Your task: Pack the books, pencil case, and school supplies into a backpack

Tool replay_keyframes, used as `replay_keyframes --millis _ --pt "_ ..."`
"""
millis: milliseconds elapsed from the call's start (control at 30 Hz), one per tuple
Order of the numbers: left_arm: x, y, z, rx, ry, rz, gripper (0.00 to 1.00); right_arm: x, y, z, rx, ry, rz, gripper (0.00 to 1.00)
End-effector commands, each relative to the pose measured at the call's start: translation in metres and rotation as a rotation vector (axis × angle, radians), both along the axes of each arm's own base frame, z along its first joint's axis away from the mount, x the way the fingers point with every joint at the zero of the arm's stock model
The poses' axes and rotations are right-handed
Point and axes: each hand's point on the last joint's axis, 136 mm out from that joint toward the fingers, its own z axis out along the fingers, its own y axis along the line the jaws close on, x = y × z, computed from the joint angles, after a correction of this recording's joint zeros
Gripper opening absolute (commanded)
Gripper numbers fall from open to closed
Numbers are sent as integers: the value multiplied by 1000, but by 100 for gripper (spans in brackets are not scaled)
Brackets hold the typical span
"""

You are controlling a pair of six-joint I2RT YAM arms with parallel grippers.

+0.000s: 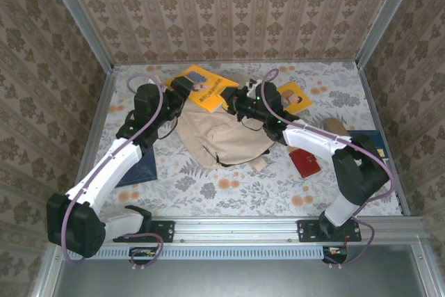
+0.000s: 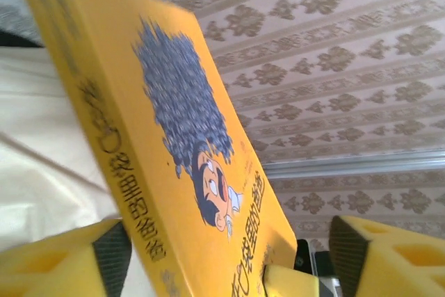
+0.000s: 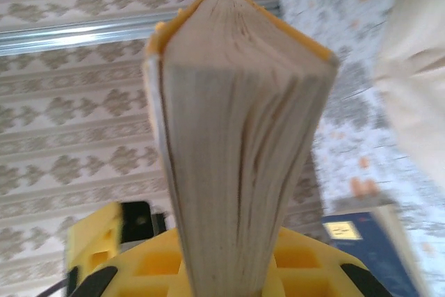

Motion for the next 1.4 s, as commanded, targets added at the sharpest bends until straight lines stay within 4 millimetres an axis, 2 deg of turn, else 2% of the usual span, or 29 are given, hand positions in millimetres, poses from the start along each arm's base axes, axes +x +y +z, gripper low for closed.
replay_keyframes --millis 0,67,133,167,267,467,600,833,933,1067,1233,1367 --pt "-15 11 -22 214 83 -31 84 -6 -35 14 -162 -96 -38 10" --pt "-21 7 -43 323 137 -109 90 -13 -55 11 -274 -118 -43 10" --pt "-27 -1 -60 409 171 -195 91 -20 -75 0 -402 -124 -53 11" --pt "-33 -11 -68 453 179 -251 91 -27 -89 5 -460 -142 -70 10" --pt "-44 -38 -87 569 173 -398 92 -39 -124 -2 -586 -142 -119 11" --pt "-69 -105 -96 833 89 -686 92 -58 -196 -8 -722 -93 -230 11" --pt "-86 -149 -104 963 48 -830 91 -70 -234 -14 -780 -45 -285 11" --pt "-114 -215 -135 1251 -48 -1047 88 -93 -297 -23 -854 43 -423 11" --pt "-120 -229 -151 1339 -42 -1119 86 -99 -313 -24 -859 59 -464 12" --pt "-112 -229 -169 1440 -5 -1150 83 -107 -319 -32 -859 91 -468 13" --pt "-109 -239 -180 1406 -4 -1201 75 -108 -317 -38 -843 101 -462 13" --pt "-105 -238 -188 1381 28 -1214 72 -109 -318 -40 -841 106 -462 13"
